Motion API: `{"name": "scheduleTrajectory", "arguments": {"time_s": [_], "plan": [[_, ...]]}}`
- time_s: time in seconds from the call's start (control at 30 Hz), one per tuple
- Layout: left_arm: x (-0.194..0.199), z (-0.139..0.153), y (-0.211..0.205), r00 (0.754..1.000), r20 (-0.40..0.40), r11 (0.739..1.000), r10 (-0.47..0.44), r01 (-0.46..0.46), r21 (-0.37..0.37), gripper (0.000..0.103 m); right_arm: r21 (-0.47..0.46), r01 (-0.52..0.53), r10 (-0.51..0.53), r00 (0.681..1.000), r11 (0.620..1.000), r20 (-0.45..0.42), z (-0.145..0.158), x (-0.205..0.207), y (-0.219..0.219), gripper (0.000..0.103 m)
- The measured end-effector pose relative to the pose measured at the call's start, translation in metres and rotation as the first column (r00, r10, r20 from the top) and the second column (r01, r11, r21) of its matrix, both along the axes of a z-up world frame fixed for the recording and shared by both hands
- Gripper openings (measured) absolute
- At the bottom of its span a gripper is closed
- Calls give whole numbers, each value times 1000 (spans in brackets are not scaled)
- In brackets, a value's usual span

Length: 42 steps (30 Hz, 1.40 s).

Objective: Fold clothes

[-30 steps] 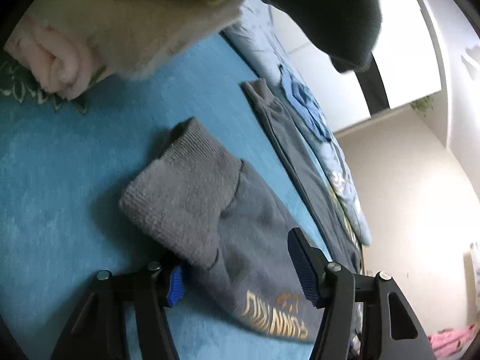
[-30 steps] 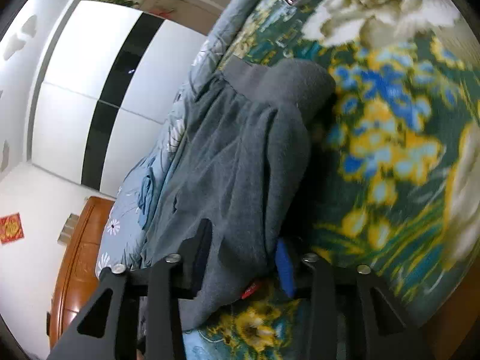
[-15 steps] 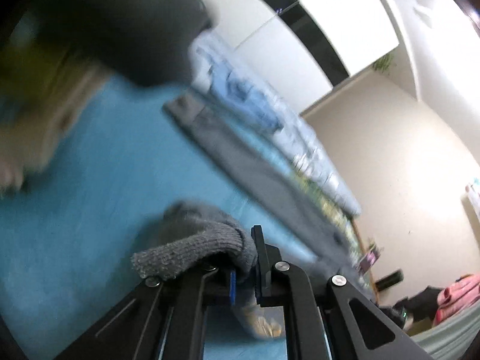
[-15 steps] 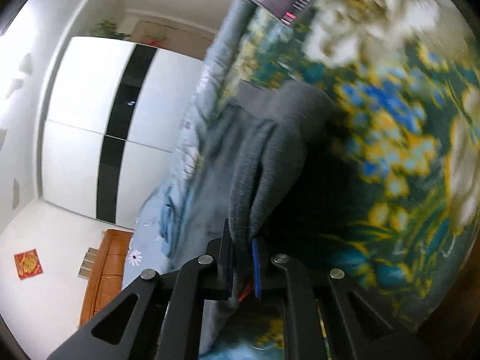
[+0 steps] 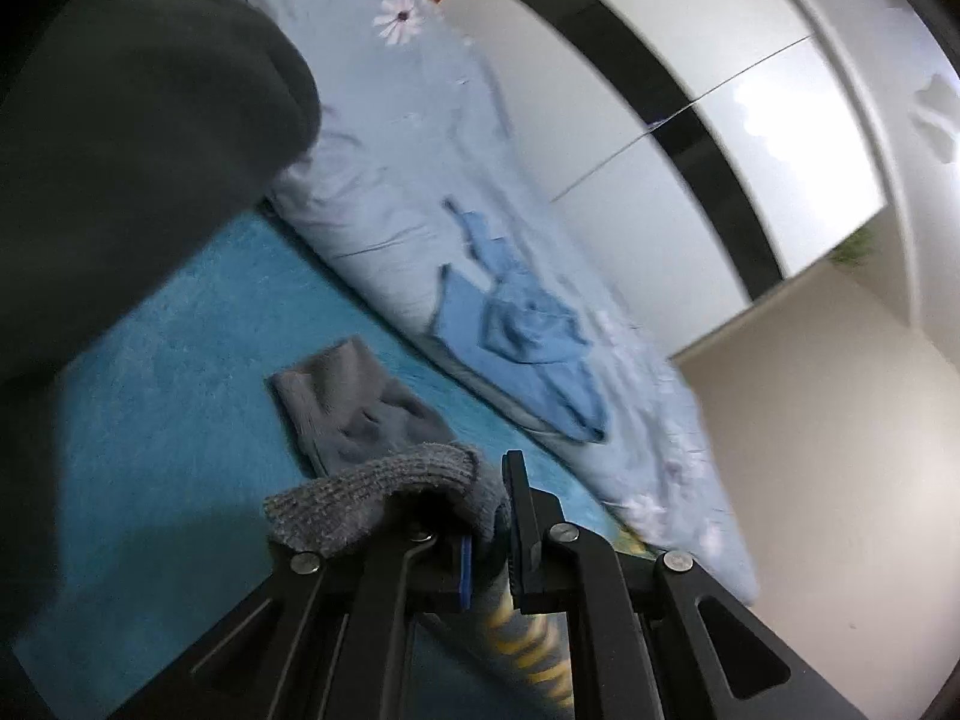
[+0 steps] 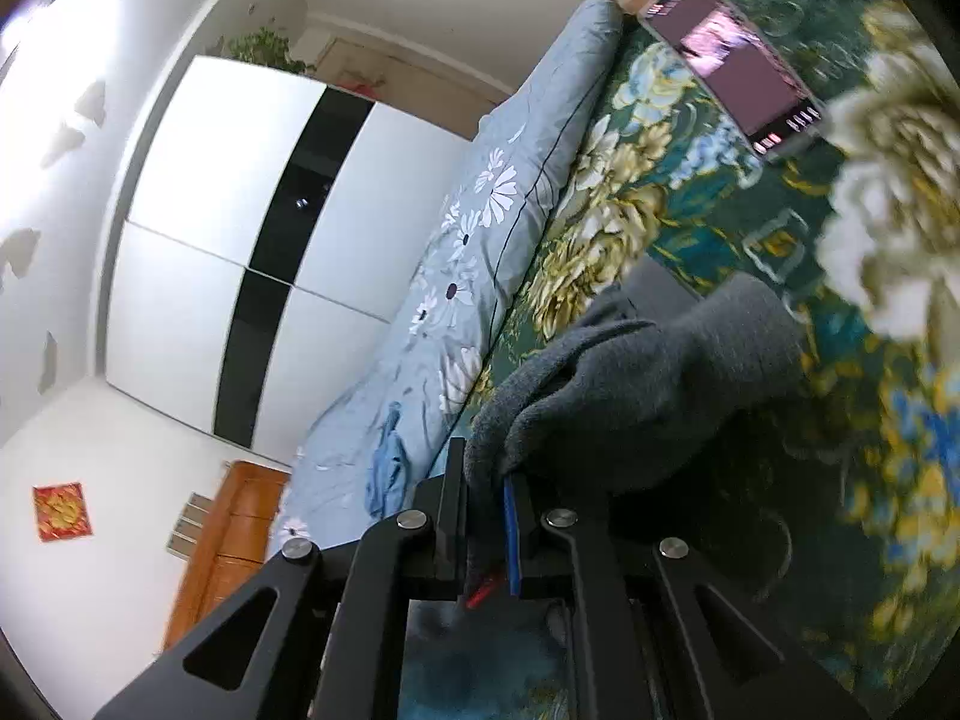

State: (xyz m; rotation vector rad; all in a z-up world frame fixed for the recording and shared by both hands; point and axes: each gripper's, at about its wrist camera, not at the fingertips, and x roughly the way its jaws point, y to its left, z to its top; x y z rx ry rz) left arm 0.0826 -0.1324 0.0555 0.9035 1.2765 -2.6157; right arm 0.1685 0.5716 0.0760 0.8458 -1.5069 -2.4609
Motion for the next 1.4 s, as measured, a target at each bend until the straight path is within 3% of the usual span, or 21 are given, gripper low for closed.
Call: {"name": "scheduleTrajectory", "arguments": {"time_s": [0.1, 0.23, 0.47, 0.53, 0.6, 0.63, 0.7, 0.83, 0.9, 0.97, 1.07, 1.2, 1.27, 1.4], "plan": [[-55, -23, 2, 993, 115, 1000, -10, 13, -26, 10, 25, -13, 11, 998, 1000, 61, -5, -39, 2, 10], [-118, -57, 5, 963, 264, 998, -46, 54, -24, 10, 53, -38, 30, 989, 998, 147, -18, -93, 0, 10], [-175, -93, 2, 899, 433, 997, -71, 82, -5, 12, 69, -82, 61, 965, 994, 257, -48, -173, -1, 10], [-180, -100, 2, 894, 436, 995, -104, 99, 35, 26, 82, -96, 70, 958, 992, 278, -56, -189, -3, 10], [-178, -98, 1, 912, 373, 985, -168, 141, 99, 55, 95, -109, 77, 953, 989, 292, -64, -197, -6, 12], [-175, -95, 0, 919, 345, 981, -188, 159, 112, 59, 102, -113, 79, 953, 988, 292, -66, -198, -6, 13], [-167, -85, -1, 927, 309, 976, -213, 192, 99, 67, 117, -121, 82, 954, 986, 289, -69, -200, -7, 13], [-143, -66, -4, 941, 272, 979, -200, 200, 25, 69, 114, -120, 84, 956, 986, 280, -72, -196, -4, 18], [-127, -60, -3, 944, 265, 979, -194, 205, -14, 72, 134, -130, 92, 961, 983, 259, -65, -191, -7, 38], [-109, -60, -3, 942, 291, 977, -168, 197, -77, 74, 150, -143, 109, 971, 978, 214, -53, -184, -11, 50], [-87, -69, -7, 932, 346, 978, -110, 163, -130, 74, 188, -189, 167, 978, 964, 125, -28, -157, -21, 51], [-73, -99, -19, 928, 362, 993, -85, 109, -47, 74, 216, -182, 175, 983, 959, 52, -15, -104, -20, 55], [-74, -107, -23, 941, 330, 996, -75, 86, -20, 74, 203, -143, 133, 989, 969, 61, -23, -73, -11, 62], [-80, -115, -25, 959, 274, 996, -79, 89, -23, 74, 169, -71, 45, 987, 983, 155, -61, -29, 8, 63]]}}
